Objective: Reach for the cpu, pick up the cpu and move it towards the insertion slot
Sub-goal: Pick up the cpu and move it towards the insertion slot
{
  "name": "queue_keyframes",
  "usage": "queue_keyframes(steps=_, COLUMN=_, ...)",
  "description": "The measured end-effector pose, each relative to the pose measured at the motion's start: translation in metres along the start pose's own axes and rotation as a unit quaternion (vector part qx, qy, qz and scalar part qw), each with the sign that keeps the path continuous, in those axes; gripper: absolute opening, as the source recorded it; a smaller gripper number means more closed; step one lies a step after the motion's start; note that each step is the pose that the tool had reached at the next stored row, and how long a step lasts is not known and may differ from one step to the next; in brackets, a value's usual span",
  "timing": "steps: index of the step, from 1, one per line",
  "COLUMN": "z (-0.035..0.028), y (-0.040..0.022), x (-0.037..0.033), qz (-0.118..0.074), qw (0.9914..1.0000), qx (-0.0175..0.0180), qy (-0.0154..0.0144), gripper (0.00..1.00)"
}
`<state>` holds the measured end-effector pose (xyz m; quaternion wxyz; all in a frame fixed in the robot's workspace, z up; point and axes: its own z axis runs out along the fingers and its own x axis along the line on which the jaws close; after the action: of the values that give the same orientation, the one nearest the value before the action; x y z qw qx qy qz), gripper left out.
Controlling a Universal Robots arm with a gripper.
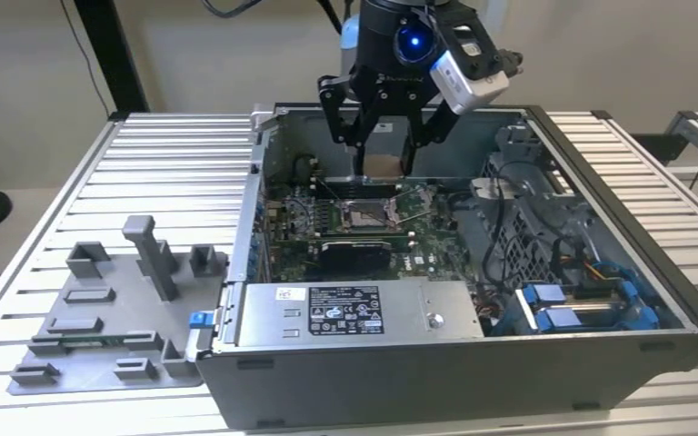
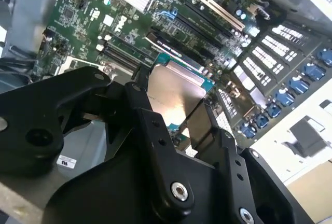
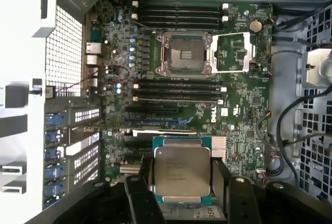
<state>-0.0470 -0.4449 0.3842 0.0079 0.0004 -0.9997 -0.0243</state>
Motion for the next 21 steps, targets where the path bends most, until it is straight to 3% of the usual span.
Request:
queue_keyframes(steps=13, z=0.0042, y=0.0377, x=-0.0021, qz=0.000, qw=1.00000, qx=0.0000, qy=0.0000, gripper=0.00)
queue_keyframes(steps=21, z=0.0066, y=0.0585, x=-0.0081, qz=0.000, qw=1.00000, qx=0.0000, qy=0.0000, gripper=0.00)
